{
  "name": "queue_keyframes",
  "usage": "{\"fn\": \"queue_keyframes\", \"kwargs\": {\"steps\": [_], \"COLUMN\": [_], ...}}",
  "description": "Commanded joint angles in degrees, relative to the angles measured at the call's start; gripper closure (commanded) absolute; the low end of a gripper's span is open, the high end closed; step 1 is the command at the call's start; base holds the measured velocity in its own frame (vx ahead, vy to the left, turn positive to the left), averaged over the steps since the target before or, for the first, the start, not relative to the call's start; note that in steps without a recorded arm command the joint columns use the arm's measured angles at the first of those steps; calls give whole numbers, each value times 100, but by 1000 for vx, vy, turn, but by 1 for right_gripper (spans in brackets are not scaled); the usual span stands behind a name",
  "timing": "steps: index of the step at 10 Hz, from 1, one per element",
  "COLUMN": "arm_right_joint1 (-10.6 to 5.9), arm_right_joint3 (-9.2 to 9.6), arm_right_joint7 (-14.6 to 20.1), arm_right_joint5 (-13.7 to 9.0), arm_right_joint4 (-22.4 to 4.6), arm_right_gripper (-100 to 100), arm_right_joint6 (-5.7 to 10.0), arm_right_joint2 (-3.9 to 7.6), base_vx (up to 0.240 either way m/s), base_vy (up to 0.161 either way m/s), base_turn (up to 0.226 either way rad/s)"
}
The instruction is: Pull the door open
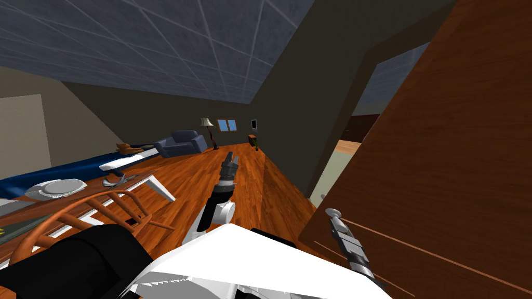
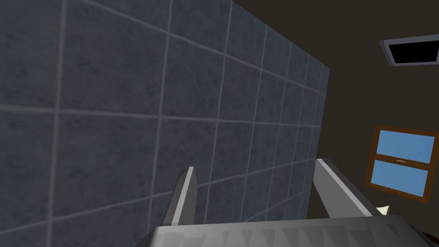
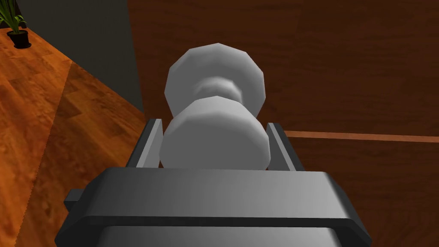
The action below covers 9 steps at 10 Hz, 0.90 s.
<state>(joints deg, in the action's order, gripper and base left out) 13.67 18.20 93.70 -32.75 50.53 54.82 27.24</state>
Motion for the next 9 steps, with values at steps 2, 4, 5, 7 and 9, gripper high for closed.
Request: {"fn": "queue_keyframes", "kwargs": {"steps": [2, 4, 5, 7, 9], "arm_right_joint1": [102, 195, 243, 326, 360], "arm_right_joint3": [133, 255, 317, 425, 449], "arm_right_joint7": [152, 290, 361, 484, 479], "arm_right_joint5": [74, 142, 176, 236, 249], "arm_right_joint4": [-39, -74, -92, -124, -105], "arm_right_gripper": [100, 100, 100, 100, 100], "arm_right_joint6": [219, 418, 520, 698, 683], "arm_right_joint2": [121, 231, 288, 386, 393], "base_vx": [-183, -214, -223, -194, -120], "base_vy": [-51, -27, -36, -53, -35], "base_turn": [134, 115, 94, 116, 47]}}
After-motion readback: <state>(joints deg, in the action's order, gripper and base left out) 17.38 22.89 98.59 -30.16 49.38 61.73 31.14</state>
